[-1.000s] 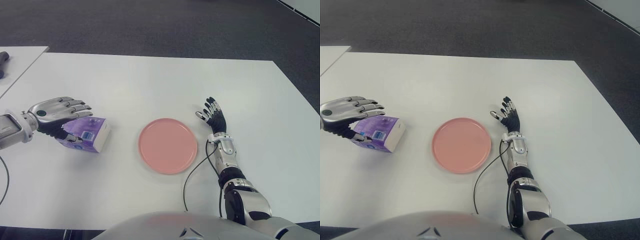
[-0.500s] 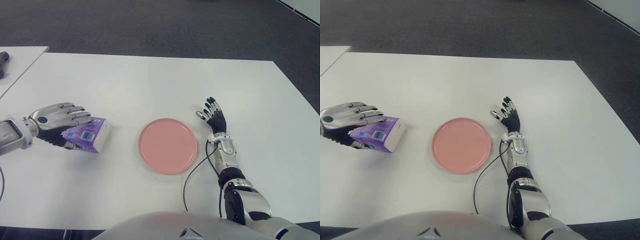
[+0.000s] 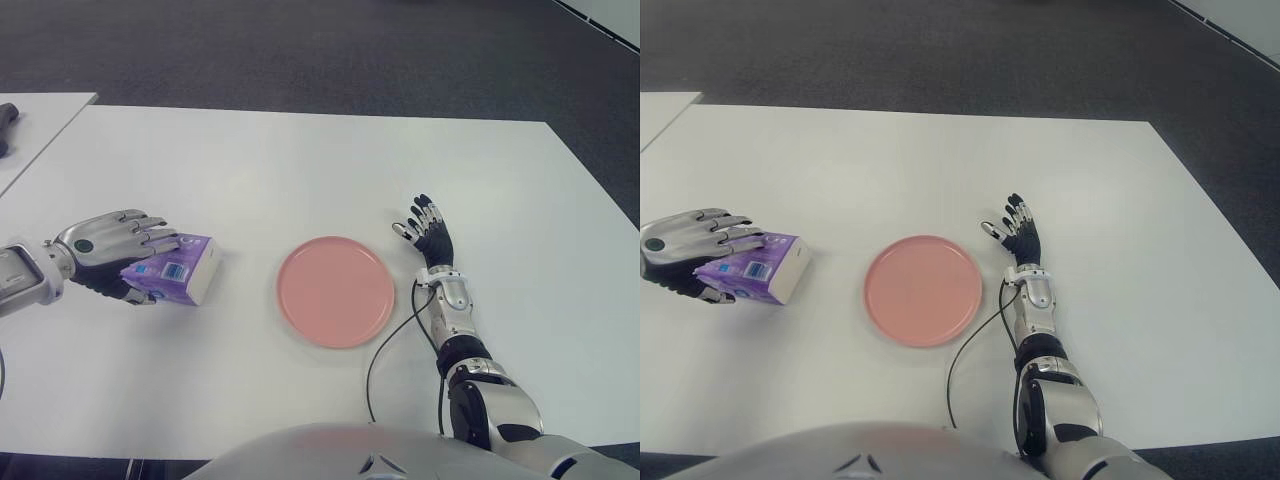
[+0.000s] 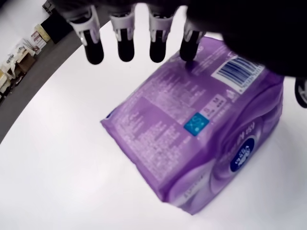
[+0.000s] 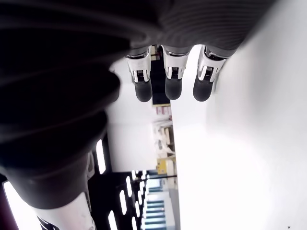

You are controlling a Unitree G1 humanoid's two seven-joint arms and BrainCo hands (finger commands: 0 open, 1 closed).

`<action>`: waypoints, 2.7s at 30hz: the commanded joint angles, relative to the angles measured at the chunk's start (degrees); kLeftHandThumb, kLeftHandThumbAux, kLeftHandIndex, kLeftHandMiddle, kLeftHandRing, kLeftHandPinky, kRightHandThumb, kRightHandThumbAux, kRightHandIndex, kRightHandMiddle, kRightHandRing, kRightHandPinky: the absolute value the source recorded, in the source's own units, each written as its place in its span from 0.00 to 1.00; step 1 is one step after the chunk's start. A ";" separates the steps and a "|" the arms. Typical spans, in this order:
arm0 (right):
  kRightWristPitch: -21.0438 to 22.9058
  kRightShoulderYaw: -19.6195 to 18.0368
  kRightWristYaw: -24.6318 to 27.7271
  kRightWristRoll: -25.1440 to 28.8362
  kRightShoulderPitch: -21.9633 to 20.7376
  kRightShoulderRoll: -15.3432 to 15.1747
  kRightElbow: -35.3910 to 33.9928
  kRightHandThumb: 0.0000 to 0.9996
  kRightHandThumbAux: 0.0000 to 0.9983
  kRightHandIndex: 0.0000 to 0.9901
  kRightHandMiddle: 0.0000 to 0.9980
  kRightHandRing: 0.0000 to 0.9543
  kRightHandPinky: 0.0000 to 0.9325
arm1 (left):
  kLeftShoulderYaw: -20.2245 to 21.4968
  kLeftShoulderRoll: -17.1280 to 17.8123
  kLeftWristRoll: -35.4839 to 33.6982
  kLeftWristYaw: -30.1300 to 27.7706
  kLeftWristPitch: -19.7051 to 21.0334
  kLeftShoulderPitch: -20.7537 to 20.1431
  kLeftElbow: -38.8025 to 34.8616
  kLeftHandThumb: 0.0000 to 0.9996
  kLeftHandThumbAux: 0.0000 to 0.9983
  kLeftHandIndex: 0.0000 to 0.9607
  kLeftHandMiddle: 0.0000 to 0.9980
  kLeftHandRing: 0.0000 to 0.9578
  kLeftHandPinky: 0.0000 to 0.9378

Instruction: Put the tissue paper into the plate.

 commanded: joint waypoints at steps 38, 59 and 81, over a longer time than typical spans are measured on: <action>6.02 1.92 -0.66 -1.39 8.57 -0.02 -4.20 0.00 0.86 0.00 0.00 0.00 0.04 | -8.27 -5.47 6.20 16.55 4.04 -5.31 8.09 0.27 0.22 0.00 0.00 0.00 0.00; 8.35 2.20 0.40 -0.10 9.00 -0.58 -5.97 0.00 0.86 0.00 0.00 0.00 0.04 | -11.15 -6.97 6.49 16.08 7.19 -5.23 8.00 0.31 0.22 0.00 0.00 0.00 0.00; 8.68 2.06 1.04 0.18 9.43 -0.91 -6.78 0.00 0.84 0.00 0.01 0.00 0.05 | -21.12 -10.60 10.64 21.90 8.14 -12.63 17.21 0.31 0.21 0.00 0.00 0.00 0.00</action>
